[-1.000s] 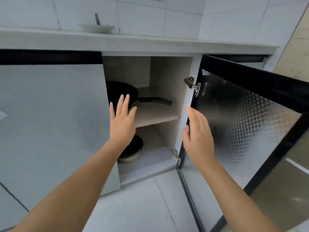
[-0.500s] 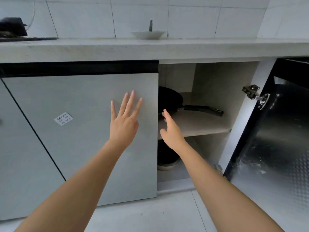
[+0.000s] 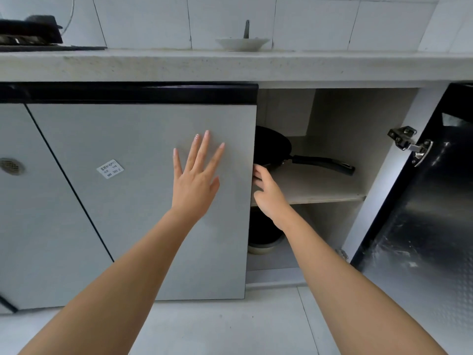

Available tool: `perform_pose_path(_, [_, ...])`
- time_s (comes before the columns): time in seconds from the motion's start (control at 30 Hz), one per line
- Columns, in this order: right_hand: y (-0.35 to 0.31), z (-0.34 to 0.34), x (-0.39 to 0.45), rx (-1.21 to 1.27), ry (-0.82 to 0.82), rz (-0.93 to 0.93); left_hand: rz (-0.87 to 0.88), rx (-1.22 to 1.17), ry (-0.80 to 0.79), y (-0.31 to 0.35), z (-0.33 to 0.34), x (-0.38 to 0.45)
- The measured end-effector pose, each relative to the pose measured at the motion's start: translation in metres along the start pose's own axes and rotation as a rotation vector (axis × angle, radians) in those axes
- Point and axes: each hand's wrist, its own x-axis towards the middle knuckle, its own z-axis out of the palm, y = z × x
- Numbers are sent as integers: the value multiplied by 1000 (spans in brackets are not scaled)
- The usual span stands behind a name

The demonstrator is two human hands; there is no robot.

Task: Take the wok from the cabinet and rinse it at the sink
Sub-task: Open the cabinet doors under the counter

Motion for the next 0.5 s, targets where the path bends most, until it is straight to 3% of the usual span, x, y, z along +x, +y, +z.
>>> perform_pose_path(0.5, [5,-14,-45,21,-89,13,-132,-118,7,31,-40,-21])
